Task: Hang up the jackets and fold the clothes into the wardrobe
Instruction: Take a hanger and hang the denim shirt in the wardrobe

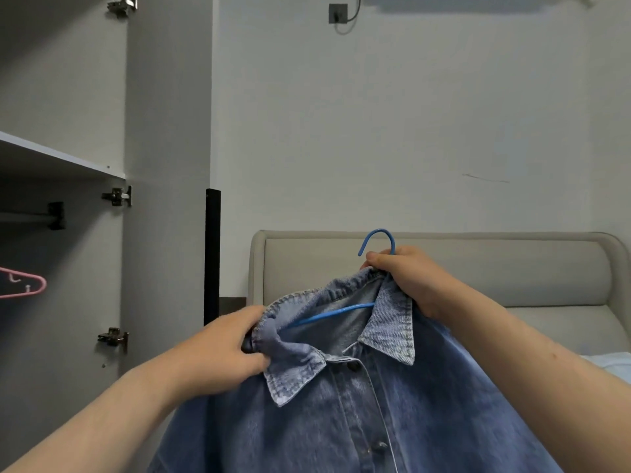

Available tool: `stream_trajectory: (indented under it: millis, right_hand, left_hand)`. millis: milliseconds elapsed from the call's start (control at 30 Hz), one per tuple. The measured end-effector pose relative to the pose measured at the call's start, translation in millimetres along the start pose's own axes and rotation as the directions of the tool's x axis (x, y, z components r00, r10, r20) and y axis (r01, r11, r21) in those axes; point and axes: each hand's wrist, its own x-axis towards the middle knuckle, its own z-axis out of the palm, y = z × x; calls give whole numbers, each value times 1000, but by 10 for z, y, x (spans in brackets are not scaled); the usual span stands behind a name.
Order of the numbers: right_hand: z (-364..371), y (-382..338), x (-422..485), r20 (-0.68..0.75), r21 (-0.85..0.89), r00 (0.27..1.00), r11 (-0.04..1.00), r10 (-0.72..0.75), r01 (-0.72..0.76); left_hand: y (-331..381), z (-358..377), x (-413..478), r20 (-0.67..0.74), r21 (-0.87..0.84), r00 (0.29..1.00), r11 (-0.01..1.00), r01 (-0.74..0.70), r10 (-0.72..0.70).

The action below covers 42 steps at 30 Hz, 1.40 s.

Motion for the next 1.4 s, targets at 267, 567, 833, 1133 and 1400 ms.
stream_trajectory:
  millis: [267, 567, 833, 1133, 1400]
  right_hand:
    - [12, -9, -4, 36, -15, 999, 1000, -9, 9]
    - [-29, 111, -12, 284, -326, 955, 928, -85, 179]
    - [-64, 40, -97, 276, -502, 931, 790, -239, 352]
    - [146, -328, -142, 416, -663, 885, 596, -208, 452]
    - [135, -441, -108, 353, -471, 867, 733, -353, 490]
  left_hand:
    - [-32, 103, 4, -186, 179, 968, 974, -137, 170]
    - [-223, 74, 174, -254, 14, 963, 995, 103, -96]
    - [-88, -45, 191, -135, 41, 991, 999, 31, -25]
    - [297, -38, 405, -198, 86, 971, 989, -118, 133]
    - [403, -132, 449, -3, -4, 996, 996, -84, 84]
